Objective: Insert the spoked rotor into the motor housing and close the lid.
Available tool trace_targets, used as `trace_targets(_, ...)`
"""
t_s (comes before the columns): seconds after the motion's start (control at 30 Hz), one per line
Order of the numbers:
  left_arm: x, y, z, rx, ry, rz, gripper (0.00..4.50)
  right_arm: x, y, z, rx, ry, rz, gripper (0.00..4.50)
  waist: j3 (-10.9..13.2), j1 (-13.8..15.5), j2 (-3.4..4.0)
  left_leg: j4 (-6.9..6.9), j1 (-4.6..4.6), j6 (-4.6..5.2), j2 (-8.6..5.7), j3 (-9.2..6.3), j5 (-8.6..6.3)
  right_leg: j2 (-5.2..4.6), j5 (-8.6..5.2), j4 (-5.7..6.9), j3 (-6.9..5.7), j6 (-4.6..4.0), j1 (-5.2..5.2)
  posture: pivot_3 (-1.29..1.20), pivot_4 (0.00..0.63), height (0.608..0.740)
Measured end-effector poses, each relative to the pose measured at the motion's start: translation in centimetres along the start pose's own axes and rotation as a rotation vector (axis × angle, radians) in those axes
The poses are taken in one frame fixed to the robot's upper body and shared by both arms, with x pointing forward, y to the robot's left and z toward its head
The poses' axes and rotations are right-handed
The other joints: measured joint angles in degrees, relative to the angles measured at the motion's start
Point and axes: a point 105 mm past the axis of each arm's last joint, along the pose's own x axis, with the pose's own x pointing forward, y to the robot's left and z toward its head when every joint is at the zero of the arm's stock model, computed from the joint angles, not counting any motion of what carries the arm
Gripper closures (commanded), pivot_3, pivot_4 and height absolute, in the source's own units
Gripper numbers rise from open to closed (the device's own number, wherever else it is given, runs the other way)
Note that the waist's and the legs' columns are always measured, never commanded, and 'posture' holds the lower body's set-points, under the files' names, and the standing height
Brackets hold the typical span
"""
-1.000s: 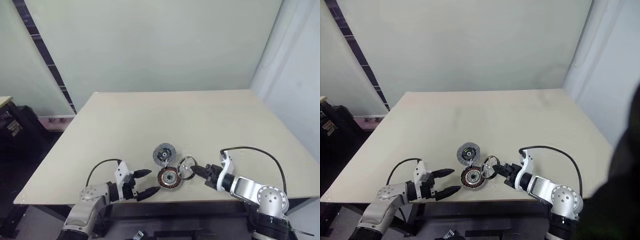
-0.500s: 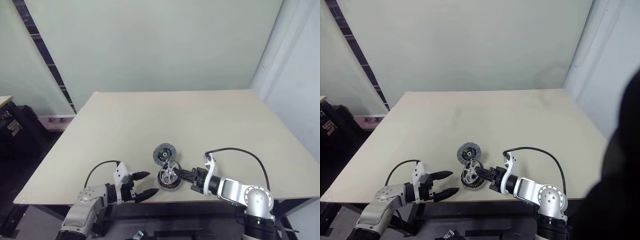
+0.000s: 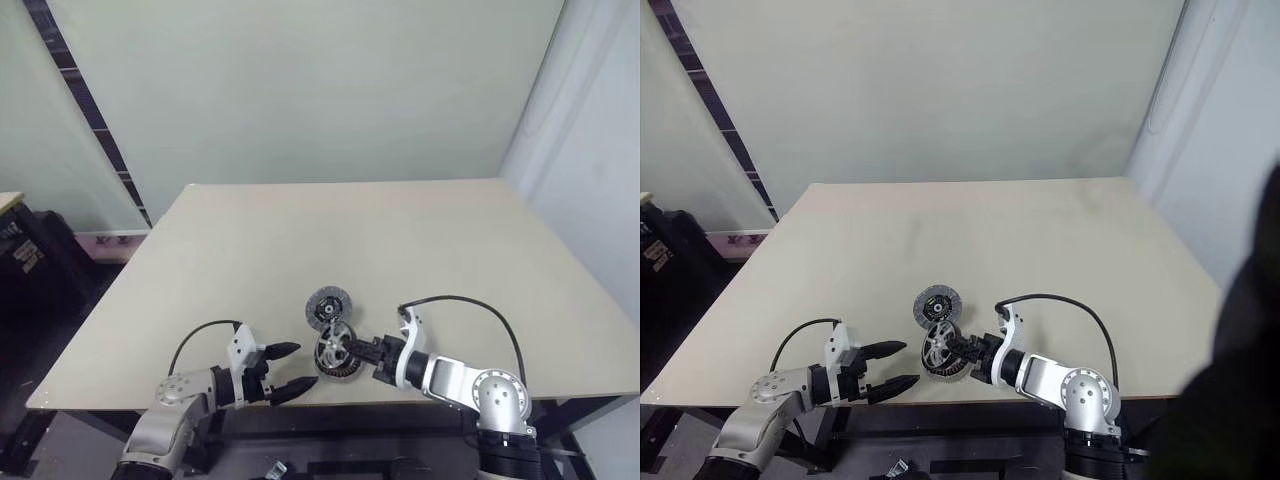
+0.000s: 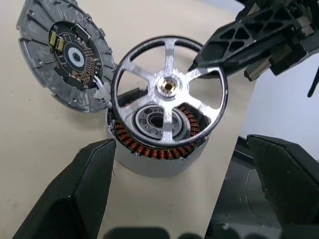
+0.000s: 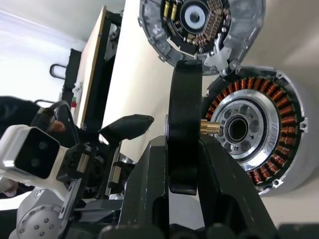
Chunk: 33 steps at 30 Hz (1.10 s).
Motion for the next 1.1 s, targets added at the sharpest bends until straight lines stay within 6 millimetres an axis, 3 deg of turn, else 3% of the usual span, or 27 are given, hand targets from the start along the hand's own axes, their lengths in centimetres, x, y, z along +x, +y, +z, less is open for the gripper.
trace_targets(0.17, 0.0, -0.1, 0.0, 0.003, -0.001, 0.001, 0.0, 0.3, 0.0, -0.2, -0.009, 0.004, -0.007, 4.09, 0.0, 0.0, -0.01, 0.0, 0.0, 0.0, 0.0, 0.0, 0.0, 0.0, 0.0, -0.01, 0.0, 0.0, 0.0, 0.0, 0.0, 0.74)
trace_targets(0.57, 0.1, -0.1, 0.1, 0.001, -0.006, 0.005, 0.0, -0.2, -1.1, 0.3, -0.032, -0.006, -0.056, 0.02, 0.0, 0.0, -0.01, -0.02, 0.0, 0.0, 0.0, 0.0, 0.0, 0.0, 0.0, -0.02, 0.0, 0.0, 0.0, 0.0, 0.0, 0.74)
trace_targets(0.73, 0.2, -0.2, 0.1, -0.002, -0.005, 0.004, 0.0, -1.7, -1.3, 1.3, -0.085, -0.015, -0.079, 0.02, 0.0, 0.0, -0.01, -0.02, -0.01, 0.0, -0.01, 0.01, 0.0, -0.01, 0.0, -0.03, 0.0, 0.0, 0.0, 0.0, 0.0, 0.74)
trace_targets(0.9, 0.2, -0.2, 0.1, -0.003, -0.004, 0.003, 0.0, -4.1, -1.6, 3.1, -0.292, -0.013, -0.153, 0.02, 0.0, 0.0, -0.03, -0.02, -0.01, 0.0, -0.03, 0.02, 0.0, -0.03, -0.01, -0.06, 0.0, 0.0, 0.01, 0.0, 0.0, 0.74)
trace_targets(1.03, 0.2, -0.2, 0.1, -0.003, -0.004, 0.002, 0.0, -3.9, -1.5, 4.1, -0.514, -0.02, -0.212, 0.92, 0.0, -0.1, -0.08, -0.08, 0.04, 0.0, 0.03, 0.06, 0.0, -0.01, -0.02, -0.05, -0.02, 0.0, -0.02, 0.0, 0.0, 0.74)
trace_targets(1.1, 0.2, -0.1, 0.2, -0.003, -0.004, 0.002, 0.0, -2.6, -1.0, 3.5, -0.625, -0.005, -0.206, 1.7, 0.1, -0.1, -0.1, -0.11, 0.05, 0.0, 0.05, 0.02, 0.0, 0.02, -0.02, -0.04, -0.07, 0.0, -0.03, 0.0, 0.0, 0.74)
